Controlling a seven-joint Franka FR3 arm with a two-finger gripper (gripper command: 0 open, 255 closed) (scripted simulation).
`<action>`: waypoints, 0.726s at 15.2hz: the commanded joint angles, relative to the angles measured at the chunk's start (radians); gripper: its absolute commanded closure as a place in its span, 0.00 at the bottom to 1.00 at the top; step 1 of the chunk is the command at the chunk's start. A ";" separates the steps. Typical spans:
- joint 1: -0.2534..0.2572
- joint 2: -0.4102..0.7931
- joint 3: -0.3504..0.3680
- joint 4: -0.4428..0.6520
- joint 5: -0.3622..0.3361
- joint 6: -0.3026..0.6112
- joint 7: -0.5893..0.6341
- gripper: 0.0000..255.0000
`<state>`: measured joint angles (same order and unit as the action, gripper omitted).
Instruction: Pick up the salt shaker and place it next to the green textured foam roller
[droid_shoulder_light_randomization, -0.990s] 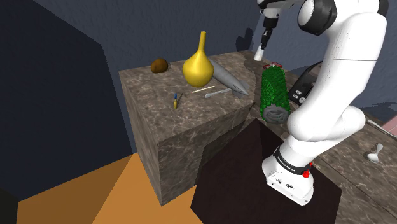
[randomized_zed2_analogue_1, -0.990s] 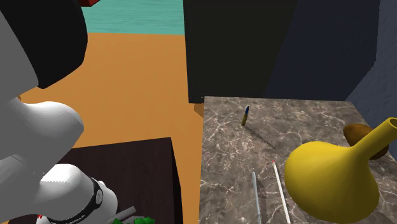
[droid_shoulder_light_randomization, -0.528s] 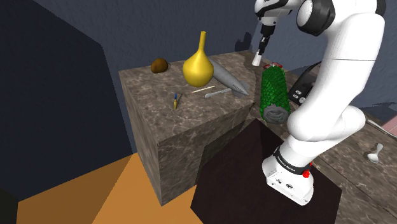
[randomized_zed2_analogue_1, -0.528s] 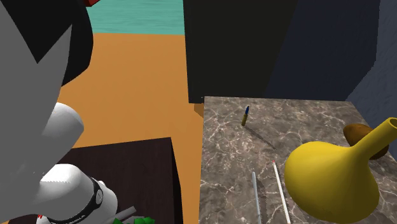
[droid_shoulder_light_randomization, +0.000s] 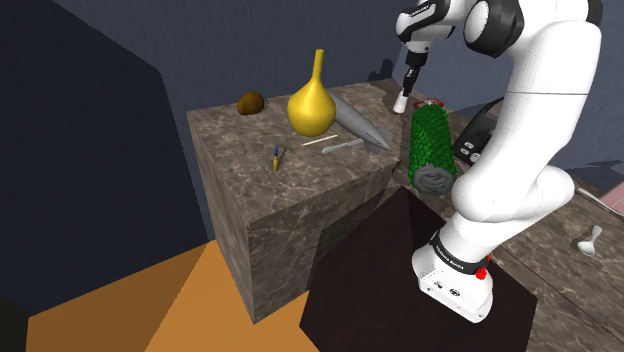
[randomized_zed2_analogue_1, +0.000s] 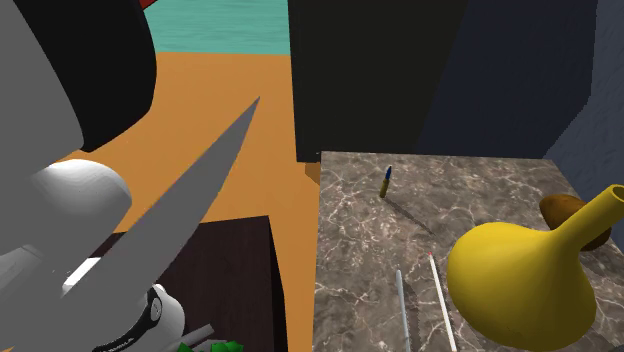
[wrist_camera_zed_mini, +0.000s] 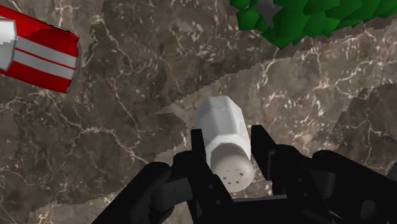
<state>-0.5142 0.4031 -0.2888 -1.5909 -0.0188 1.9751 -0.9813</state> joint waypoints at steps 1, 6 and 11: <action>0.000 0.009 0.002 -0.014 0.002 0.023 0.003 1.00; -0.001 0.030 0.004 -0.047 0.006 0.076 0.005 1.00; -0.001 0.030 0.004 -0.047 0.006 0.076 0.005 1.00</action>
<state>-0.5152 0.4330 -0.2845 -1.6378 -0.0125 2.0510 -0.9767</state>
